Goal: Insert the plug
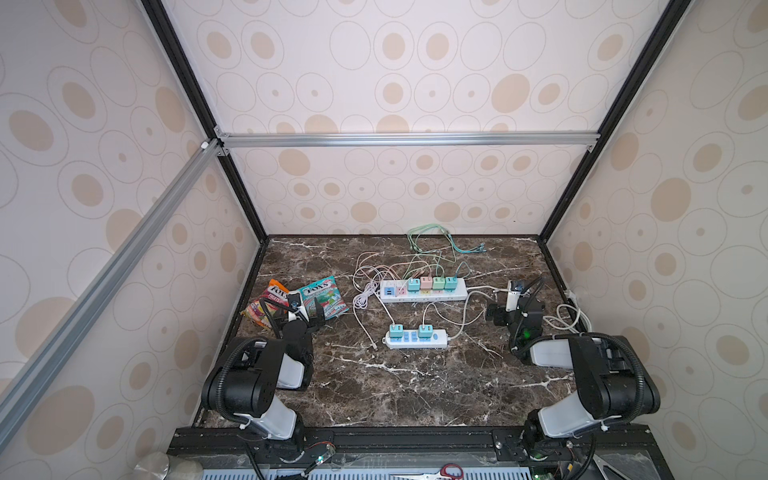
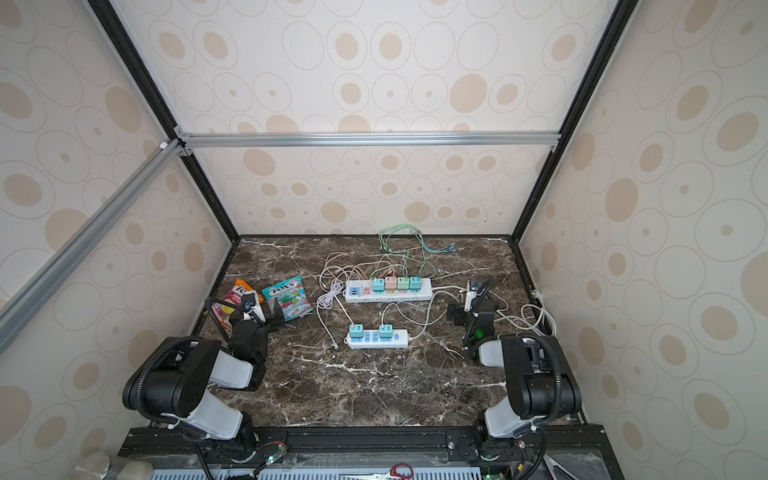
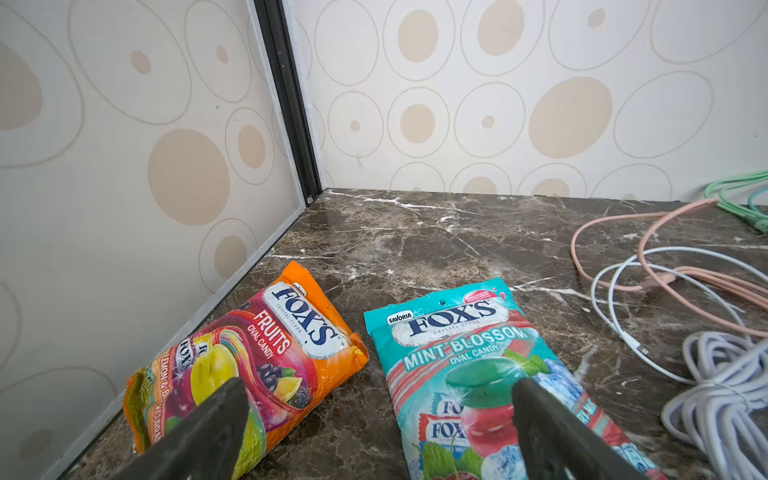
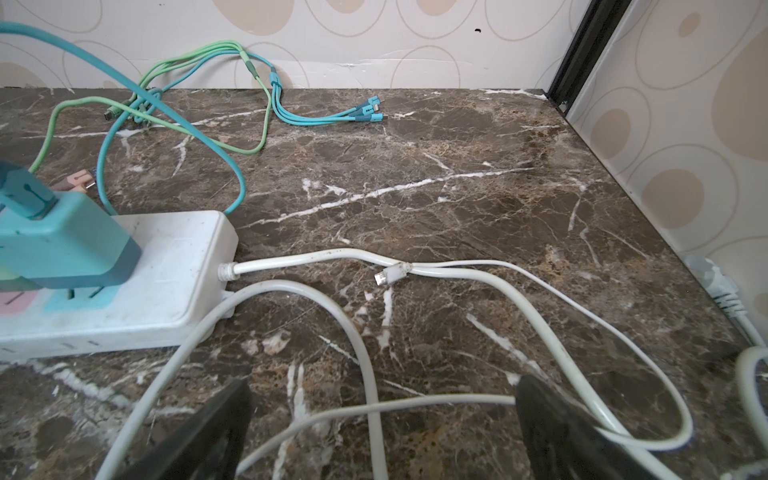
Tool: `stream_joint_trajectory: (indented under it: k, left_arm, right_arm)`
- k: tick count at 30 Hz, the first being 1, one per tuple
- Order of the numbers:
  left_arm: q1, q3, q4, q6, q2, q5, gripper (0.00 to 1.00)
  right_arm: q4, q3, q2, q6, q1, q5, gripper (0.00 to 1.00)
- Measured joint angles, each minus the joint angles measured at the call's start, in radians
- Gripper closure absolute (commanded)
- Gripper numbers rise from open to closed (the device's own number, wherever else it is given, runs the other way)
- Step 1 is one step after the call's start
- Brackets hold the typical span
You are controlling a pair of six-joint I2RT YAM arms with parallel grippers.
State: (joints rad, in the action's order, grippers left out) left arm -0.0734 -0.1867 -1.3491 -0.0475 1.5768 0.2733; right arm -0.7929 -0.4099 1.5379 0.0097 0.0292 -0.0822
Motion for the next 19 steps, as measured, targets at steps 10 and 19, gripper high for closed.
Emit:
stream_joint_trajectory:
  k: [10,19]
  left_arm:
    - [0.0,-0.001,0.0,0.0,0.0,0.0,0.02]
    - [0.001,-0.015,0.003,0.0,0.002,-0.003,0.02]
  right_arm:
    - [-0.023,0.007,0.0,0.019,0.05,-0.199,0.01]
    - [-0.023,0.007,0.0,0.025,0.05,-0.236,0.01]
